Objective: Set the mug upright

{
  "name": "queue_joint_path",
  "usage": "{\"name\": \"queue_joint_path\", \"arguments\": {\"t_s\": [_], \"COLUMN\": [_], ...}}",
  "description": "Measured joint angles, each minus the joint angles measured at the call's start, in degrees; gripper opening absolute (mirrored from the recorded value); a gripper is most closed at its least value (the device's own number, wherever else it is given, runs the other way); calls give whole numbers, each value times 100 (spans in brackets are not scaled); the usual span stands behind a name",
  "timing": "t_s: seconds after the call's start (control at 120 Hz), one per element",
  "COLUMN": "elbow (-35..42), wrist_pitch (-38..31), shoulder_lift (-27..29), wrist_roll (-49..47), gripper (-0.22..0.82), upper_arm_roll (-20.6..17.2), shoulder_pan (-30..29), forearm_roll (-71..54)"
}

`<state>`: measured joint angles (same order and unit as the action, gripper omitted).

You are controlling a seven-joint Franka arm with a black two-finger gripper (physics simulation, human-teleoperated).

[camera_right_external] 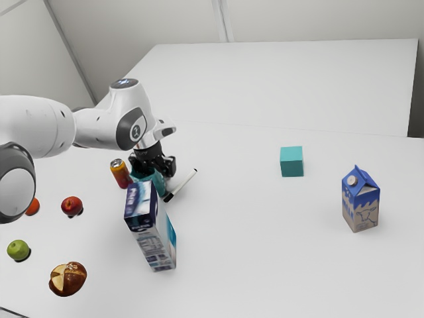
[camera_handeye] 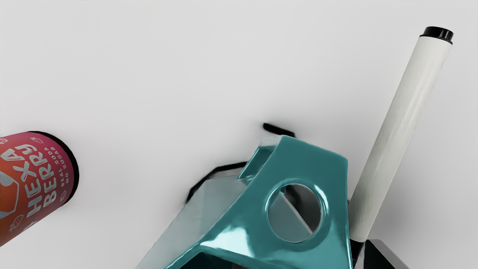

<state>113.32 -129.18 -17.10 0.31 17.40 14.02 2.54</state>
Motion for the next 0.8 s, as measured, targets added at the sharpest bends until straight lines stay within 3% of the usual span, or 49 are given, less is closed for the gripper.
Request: {"name": "queue_joint_path", "arguments": {"t_s": [0.125, 0.283, 0.8], "elbow": [-26, -27, -66], "wrist_pitch": [7, 46, 151], "shoulder_lift": [4, 62, 245], "wrist_roll": [4, 8, 99], "gripper": [42, 52, 60], "upper_arm_roll": [0, 0, 9], "shoulder_pan": [5, 5, 46], "forearm_roll": [20, 67, 166]}}
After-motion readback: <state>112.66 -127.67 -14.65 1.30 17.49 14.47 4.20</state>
